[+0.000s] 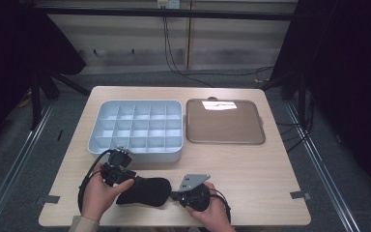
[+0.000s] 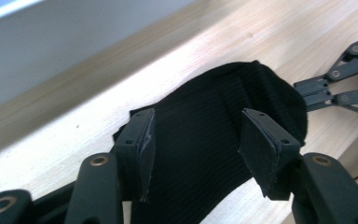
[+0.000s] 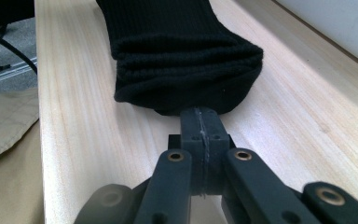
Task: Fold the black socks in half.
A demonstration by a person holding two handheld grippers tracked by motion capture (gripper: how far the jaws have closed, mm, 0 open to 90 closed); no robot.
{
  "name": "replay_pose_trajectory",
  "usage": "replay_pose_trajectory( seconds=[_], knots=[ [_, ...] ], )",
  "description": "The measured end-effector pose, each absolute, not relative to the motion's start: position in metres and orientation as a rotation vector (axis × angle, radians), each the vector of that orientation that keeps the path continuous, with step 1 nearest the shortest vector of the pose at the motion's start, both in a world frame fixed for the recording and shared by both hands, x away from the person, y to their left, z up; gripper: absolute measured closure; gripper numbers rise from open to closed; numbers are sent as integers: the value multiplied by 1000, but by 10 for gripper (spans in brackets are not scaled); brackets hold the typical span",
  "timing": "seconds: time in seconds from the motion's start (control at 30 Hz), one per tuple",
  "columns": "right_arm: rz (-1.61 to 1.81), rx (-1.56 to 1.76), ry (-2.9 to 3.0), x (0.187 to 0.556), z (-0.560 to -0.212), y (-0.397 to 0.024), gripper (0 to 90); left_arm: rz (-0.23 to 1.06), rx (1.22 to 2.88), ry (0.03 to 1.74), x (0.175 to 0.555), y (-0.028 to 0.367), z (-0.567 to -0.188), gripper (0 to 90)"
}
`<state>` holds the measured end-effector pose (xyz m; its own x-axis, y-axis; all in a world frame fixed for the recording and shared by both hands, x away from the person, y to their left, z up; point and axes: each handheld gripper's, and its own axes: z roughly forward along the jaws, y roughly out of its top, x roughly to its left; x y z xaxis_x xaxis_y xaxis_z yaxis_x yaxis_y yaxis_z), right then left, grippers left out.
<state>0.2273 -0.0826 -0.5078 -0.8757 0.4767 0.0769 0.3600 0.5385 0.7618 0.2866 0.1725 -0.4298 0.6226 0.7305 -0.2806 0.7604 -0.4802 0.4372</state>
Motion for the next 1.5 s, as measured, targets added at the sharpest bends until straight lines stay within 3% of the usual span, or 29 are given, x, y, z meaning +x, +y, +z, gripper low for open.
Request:
replay_pose_trajectory(
  seconds=[0.67,1.5],
  knots=[
    [1254,719,2631,227,-508,-83,900,-34,2317,1202,287,190,-437,334],
    [1254,717,2631,227,-508,-83,900,-13,2309,1250,284,203,-447,340]
  ],
)
